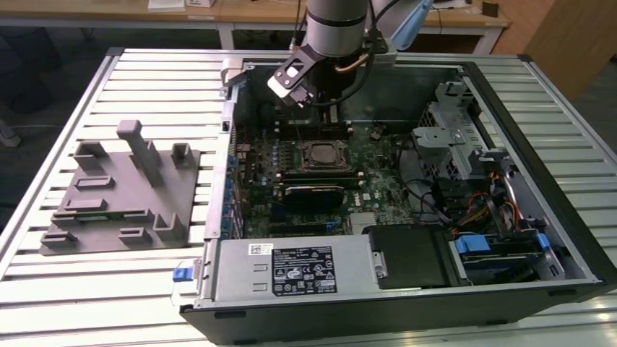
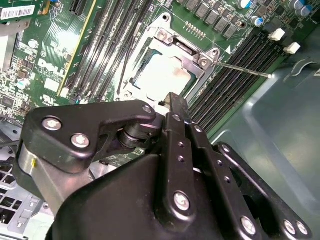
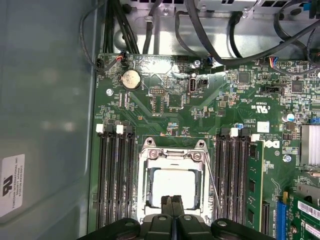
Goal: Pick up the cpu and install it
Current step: 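Install the first cpu locking lever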
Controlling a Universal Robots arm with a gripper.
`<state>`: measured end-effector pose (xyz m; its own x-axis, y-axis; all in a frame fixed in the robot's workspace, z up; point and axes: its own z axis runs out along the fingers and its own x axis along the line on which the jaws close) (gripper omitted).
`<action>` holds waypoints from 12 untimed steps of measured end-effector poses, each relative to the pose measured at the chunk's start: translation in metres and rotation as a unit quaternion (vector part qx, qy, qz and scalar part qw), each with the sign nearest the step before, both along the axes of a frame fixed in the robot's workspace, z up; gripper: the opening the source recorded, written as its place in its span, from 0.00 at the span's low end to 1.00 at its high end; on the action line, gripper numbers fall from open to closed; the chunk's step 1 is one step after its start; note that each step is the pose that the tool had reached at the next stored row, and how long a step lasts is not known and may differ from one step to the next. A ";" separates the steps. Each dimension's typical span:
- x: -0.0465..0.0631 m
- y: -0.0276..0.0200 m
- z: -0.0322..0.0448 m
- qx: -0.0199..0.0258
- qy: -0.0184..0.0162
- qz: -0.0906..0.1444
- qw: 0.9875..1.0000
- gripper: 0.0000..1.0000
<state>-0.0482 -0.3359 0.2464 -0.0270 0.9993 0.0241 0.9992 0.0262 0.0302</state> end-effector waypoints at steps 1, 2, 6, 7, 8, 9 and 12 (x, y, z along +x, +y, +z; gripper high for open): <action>0.000 0.0000 0.0000 0.000 0.000 0.002 1.000 0.11; 0.000 0.0000 0.0000 0.000 0.000 0.009 1.000 0.11; 0.000 -0.0001 0.0002 -0.002 0.000 0.044 0.999 0.11; 0.000 -0.0001 0.0002 -0.002 0.000 0.052 0.999 0.11; 0.000 -0.0001 0.0001 -0.003 0.000 0.062 0.998 0.11; 0.000 -0.0001 0.0001 -0.003 0.000 0.070 0.998 0.11; 0.000 0.0000 0.0002 -0.004 0.000 0.094 0.996 0.11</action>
